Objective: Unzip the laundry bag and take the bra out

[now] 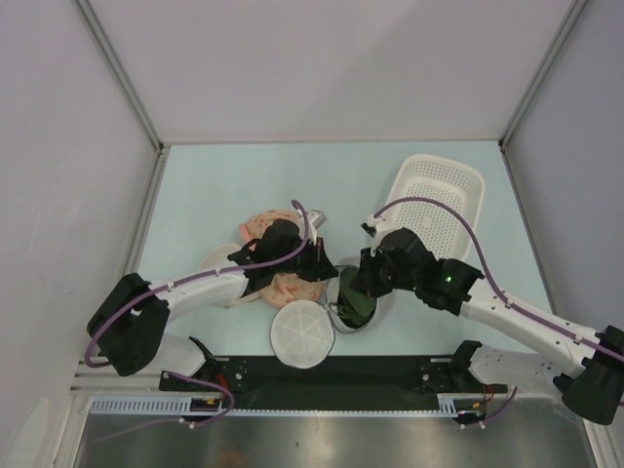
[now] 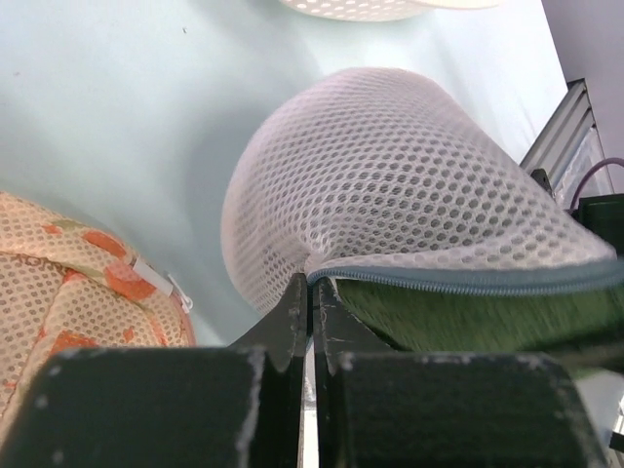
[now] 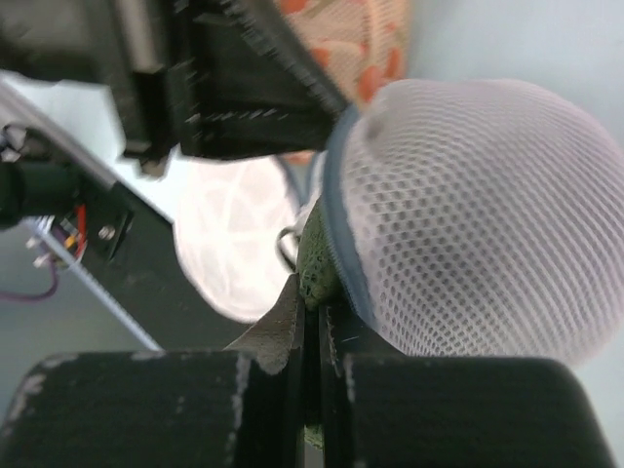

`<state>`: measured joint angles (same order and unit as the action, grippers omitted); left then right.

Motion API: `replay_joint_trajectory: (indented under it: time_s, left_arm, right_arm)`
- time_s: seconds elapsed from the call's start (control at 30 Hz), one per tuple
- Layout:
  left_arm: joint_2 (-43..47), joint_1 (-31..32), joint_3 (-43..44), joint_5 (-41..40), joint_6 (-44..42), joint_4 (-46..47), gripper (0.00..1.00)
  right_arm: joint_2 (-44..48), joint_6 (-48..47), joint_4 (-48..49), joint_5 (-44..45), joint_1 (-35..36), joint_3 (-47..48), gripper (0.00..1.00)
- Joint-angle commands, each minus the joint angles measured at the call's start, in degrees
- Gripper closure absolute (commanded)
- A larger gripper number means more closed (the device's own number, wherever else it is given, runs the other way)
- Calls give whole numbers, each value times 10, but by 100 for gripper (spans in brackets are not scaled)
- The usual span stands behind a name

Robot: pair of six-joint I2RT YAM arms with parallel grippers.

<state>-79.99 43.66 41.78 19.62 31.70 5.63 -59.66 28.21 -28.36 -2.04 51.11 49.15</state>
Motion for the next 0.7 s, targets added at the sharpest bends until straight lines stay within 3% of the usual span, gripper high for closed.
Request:
replay_joint_trajectory:
  time_s: [0.0,0.33,0.5,0.67]
  left_arm:
    - [-9,2,38,-19,6,-3,100]
    - [-29,-8,73,-27,-4,-35,100]
    - [-26,-9,72,-28,-4,-39,100]
    - [-18,-9,70,-33,-5,-43,100]
  right_arm:
    - [31,-39,6,-104,0,35,100]
    - [103,-45,59,-208,-13,29,100]
    - [156,-32,90,-188,-34,36,100]
    - [169,-47,76,-111,-46,79,100]
